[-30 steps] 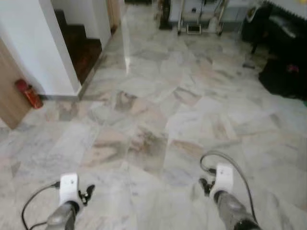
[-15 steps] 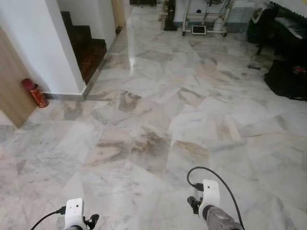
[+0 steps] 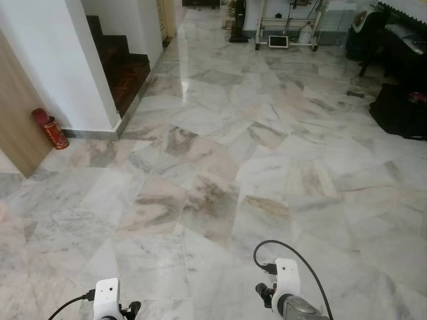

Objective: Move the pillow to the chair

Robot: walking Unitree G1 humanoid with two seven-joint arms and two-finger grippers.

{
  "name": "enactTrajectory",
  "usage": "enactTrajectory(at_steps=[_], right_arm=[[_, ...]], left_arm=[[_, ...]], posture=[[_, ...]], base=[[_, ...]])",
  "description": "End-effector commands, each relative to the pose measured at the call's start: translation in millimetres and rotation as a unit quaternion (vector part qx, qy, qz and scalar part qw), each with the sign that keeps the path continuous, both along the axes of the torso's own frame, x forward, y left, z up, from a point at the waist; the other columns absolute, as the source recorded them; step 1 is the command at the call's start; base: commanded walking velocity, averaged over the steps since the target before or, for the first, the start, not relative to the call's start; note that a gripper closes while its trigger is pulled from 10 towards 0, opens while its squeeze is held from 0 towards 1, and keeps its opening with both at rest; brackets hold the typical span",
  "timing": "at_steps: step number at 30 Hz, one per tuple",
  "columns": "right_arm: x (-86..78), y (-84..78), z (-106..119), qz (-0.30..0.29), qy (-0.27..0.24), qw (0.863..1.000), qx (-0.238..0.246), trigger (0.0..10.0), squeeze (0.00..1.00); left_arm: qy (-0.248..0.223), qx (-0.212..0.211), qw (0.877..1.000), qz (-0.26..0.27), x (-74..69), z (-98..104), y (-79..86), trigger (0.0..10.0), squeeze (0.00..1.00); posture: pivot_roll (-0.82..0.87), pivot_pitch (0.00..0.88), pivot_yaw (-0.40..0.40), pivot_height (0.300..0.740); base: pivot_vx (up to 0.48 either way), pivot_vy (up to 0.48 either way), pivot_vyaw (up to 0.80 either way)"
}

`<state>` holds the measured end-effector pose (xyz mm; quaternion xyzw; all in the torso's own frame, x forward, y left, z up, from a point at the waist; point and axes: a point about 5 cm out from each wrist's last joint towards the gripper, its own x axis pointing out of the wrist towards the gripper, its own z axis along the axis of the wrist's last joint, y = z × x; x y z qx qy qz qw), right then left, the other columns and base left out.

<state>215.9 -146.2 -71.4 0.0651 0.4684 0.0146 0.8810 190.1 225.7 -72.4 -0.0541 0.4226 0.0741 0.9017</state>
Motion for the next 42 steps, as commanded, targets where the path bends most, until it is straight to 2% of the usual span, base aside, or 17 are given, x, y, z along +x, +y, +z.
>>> enactTrajectory(at_steps=[1, 17, 24, 42], right_arm=[[1.7, 2.5, 1.0, 0.012, -0.004, 1.000, -0.001, 10.0, 0.00], [11.0, 6.4, 6.6, 0.026, -0.018, 0.999, -0.003, 10.0, 0.00], [10.2, 6.7, 6.1, 0.036, -0.015, 0.999, -0.005, 10.0, 0.00], [11.5, 5.3, 6.9, 0.037, -0.016, 0.999, -0.011, 10.0, 0.00]], left_arm=[[0.009, 0.008, 1.000, -0.003, -0.2, -0.2, 1.8, 10.0, 0.00], [0.017, 0.013, 1.000, -0.001, -1.2, -1.3, 0.8, 10.0, 0.00], [0.017, 0.017, 1.000, -0.012, 0.4, -1.0, -1.1, 10.0, 0.00], [0.015, 0.015, 1.000, 0.002, 2.8, 0.1, -0.6, 10.0, 0.00]], posture=[[0.04, 0.000, 0.001, 0.740], [0.07, 0.000, -0.013, 0.740], [0.08, 0.000, -0.026, 0.740], [0.07, 0.000, -0.028, 0.740]], base=[[0.000, 0.000, 0.00], [0.000, 0.000, 0.71], [0.000, 0.000, 0.80], [0.000, 0.000, 0.80]])
